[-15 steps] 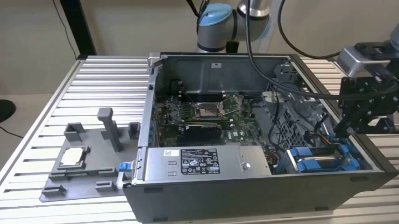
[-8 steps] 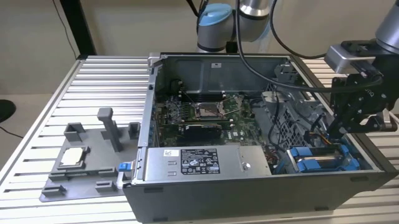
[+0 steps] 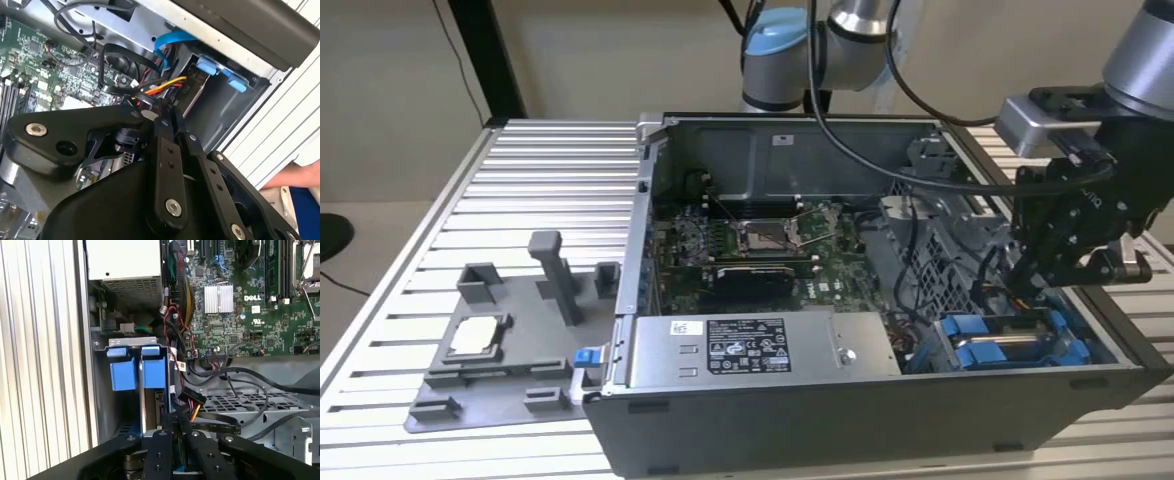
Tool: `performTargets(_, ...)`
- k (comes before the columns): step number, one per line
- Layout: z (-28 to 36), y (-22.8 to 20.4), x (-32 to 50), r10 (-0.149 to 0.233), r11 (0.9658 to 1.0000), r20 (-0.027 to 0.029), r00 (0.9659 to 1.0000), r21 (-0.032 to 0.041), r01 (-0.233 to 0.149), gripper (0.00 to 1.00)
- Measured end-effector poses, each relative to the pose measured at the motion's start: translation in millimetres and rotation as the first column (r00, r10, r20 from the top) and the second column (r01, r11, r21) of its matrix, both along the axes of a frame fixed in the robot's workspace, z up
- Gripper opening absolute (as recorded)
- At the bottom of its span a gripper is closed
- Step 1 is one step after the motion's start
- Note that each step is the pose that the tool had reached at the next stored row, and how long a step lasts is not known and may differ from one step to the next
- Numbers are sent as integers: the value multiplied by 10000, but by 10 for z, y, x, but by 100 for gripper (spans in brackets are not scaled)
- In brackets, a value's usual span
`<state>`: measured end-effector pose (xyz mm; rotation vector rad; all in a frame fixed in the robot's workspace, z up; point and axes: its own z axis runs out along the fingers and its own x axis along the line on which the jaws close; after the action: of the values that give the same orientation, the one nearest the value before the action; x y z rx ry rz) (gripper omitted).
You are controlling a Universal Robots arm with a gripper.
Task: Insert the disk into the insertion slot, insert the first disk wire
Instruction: 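Insert the first disk wire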
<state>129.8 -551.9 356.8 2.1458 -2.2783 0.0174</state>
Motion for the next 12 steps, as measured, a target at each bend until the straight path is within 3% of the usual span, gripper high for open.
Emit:
performTargets(5,-1,-85,-14,2,10000,1,10000,13,-2,0)
performTargets(12,-13,-99,-15,6,10000,2,10000,18,-6,0)
